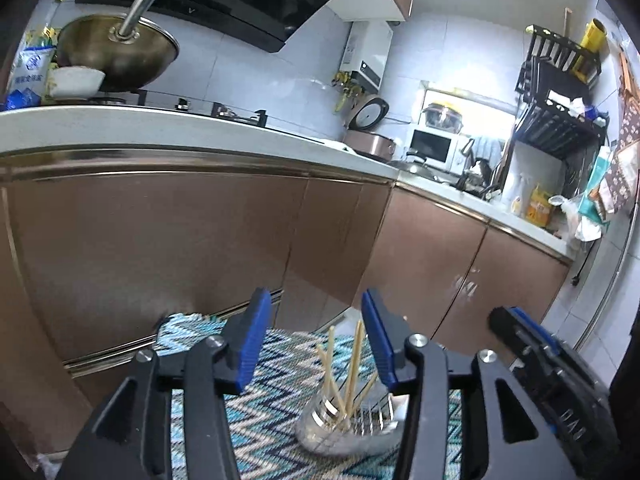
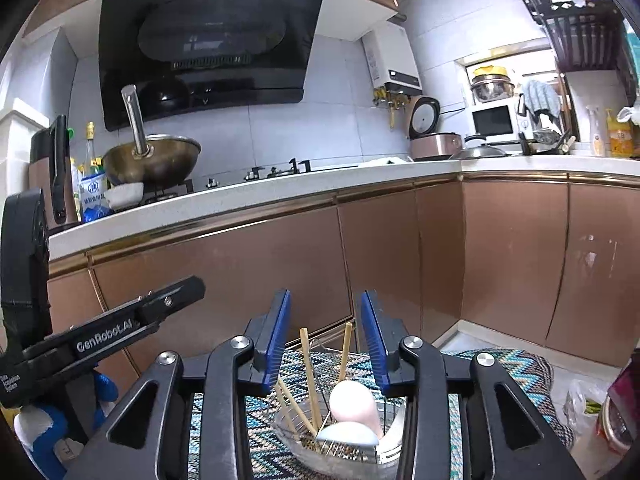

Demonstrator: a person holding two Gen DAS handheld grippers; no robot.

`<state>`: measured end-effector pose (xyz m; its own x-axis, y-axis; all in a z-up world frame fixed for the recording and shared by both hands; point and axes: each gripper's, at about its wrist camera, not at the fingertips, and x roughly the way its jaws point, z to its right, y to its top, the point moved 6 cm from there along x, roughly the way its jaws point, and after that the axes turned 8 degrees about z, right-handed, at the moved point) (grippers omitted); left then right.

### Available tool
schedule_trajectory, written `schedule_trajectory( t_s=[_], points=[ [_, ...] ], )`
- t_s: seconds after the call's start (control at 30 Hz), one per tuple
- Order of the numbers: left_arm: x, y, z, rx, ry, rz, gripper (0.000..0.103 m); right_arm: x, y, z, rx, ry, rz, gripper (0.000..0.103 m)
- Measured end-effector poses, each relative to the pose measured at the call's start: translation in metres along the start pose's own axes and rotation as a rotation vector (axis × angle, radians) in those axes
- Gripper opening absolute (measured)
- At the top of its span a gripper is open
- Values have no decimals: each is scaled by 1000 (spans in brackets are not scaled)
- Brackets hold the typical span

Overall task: Organize utensils
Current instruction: 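Open both tools to drop the chopsticks into the holder, then withdraw both tools from the holder over the remaining chopsticks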

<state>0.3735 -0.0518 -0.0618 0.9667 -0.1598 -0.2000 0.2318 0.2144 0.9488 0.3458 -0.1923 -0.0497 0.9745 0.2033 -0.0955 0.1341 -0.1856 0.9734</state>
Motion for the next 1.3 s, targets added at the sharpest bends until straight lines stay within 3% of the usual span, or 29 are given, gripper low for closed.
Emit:
schedule_trajectory(
  t_s=[0.13, 0.47, 0.97, 1.3],
  points=[
    [-26, 1, -2, 18, 39, -16, 49, -23, 3, -2, 12, -28, -4, 47],
    [-87, 6, 5, 104, 118, 1, 54, -83, 13, -10, 1, -90, 2, 55],
    [-153, 14, 13, 150, 131, 37, 60, -156, 18, -16, -32, -162, 37, 70],
    [-187, 14, 13, 172, 131, 65, 64, -184, 17, -19, -16, -201, 53, 94]
  ],
)
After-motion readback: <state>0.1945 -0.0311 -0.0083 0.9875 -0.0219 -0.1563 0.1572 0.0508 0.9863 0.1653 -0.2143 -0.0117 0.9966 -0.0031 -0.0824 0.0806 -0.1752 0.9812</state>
